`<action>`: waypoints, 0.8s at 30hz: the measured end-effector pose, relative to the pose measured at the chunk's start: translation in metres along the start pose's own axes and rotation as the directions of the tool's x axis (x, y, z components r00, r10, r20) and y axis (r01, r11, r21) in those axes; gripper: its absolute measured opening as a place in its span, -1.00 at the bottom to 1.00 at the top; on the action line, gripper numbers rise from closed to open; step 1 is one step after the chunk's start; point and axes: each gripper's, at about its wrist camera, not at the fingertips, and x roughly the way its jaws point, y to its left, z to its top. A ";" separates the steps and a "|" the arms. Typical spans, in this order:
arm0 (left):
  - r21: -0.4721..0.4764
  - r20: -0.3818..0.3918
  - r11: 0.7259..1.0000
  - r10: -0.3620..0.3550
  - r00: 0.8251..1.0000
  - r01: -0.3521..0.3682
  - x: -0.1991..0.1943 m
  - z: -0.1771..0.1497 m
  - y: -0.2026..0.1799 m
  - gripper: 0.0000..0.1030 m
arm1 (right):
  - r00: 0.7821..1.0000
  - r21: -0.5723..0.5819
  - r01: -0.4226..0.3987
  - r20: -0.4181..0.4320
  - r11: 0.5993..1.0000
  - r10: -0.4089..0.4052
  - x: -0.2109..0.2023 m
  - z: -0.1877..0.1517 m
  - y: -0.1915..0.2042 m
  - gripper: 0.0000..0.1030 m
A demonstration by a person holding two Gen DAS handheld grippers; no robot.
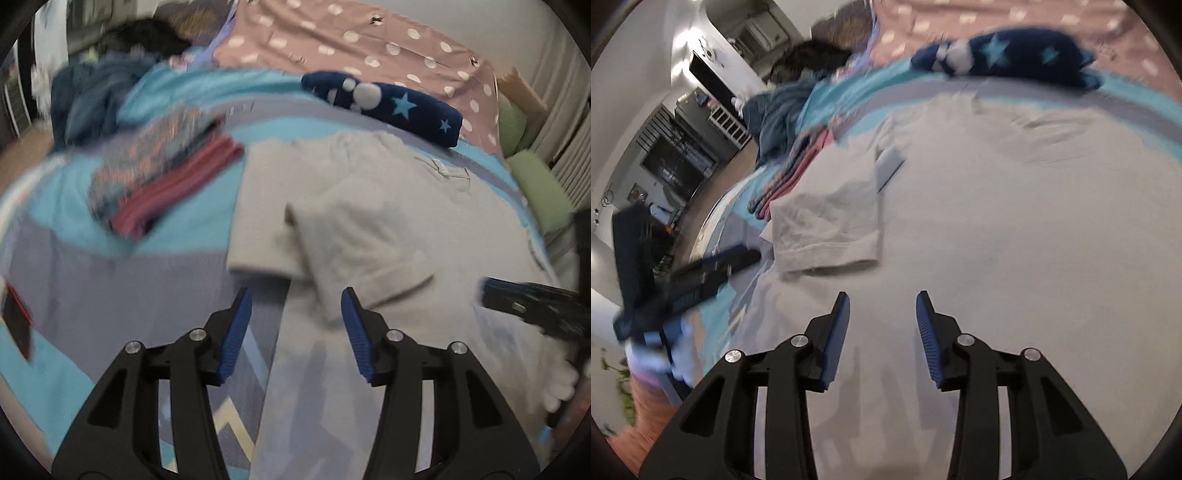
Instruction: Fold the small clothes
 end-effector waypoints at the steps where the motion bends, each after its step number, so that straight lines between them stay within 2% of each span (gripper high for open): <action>1: -0.025 -0.014 0.999 -0.038 0.999 0.038 0.005 -0.001 0.006 -0.05 | 1.000 0.011 -0.005 -0.016 1.000 0.005 0.009 0.005 0.000 -0.23; 4: -0.042 -0.040 0.995 -0.097 0.994 0.095 0.019 -0.001 0.007 -0.22 | 0.999 0.046 0.002 -0.053 0.999 0.001 0.038 0.020 -0.002 -0.16; 6: -0.046 -0.057 0.992 -0.120 0.991 0.118 0.028 -0.002 0.003 -0.32 | 0.998 0.072 -0.027 -0.050 0.997 0.031 0.042 0.026 -0.002 -0.01; 7: -0.047 -0.059 0.992 -0.123 0.991 0.120 0.031 -0.002 0.002 -0.39 | 0.998 0.078 -0.037 -0.049 0.996 0.041 0.043 0.029 -0.001 -0.01; 8: -0.045 -0.060 0.991 -0.127 0.990 0.125 0.034 -0.001 0.001 -0.55 | 0.998 0.078 -0.037 -0.048 0.996 0.040 0.044 0.030 0.000 -0.06; 10: -0.045 -0.071 0.990 -0.137 0.988 0.134 0.039 0.001 -0.003 -0.77 | 0.998 0.052 -0.017 -0.058 0.999 0.020 0.045 0.031 0.006 -0.77; 11: -0.050 -0.075 0.989 -0.144 0.987 0.141 0.038 0.002 -0.005 -0.82 | 0.997 0.037 -0.026 -0.076 0.999 0.029 0.047 0.031 0.009 -0.96; 13: -0.039 -0.067 0.991 -0.134 0.989 0.131 0.033 0.002 -0.007 -0.85 | 0.998 0.054 -0.024 -0.065 0.998 0.027 0.044 0.032 0.010 -0.96; 16: -0.011 -0.043 0.992 -0.130 0.991 0.129 0.016 0.001 -0.014 -0.88 | 0.999 0.030 -0.042 0.021 0.999 0.041 0.017 0.040 0.014 -0.96; 18: 0.022 -0.027 0.995 -0.093 0.995 0.093 0.005 0.002 -0.023 -0.88 | 0.997 0.007 -0.018 0.073 1.000 0.017 -0.004 0.046 0.013 -0.96; 21: 0.033 -0.014 0.990 -0.140 0.990 0.140 -0.007 0.005 -0.037 -0.88 | 0.993 -0.001 -0.001 0.115 1.000 0.001 -0.032 0.053 0.006 -0.96; 22: 0.039 -0.005 0.989 -0.142 0.990 0.142 -0.009 0.006 -0.041 -0.75 | 0.993 0.000 0.002 0.121 1.000 -0.002 -0.036 0.054 0.004 -0.96; 23: 0.058 0.017 0.990 -0.128 0.992 0.127 -0.012 0.007 -0.050 -0.44 | 0.991 0.002 0.010 0.132 1.000 -0.011 -0.044 0.055 0.000 -0.96; 24: 0.077 0.028 0.990 -0.119 0.993 0.116 -0.013 0.008 -0.057 -0.25 | 0.990 0.004 0.023 0.141 1.000 -0.024 -0.051 0.056 -0.005 -0.96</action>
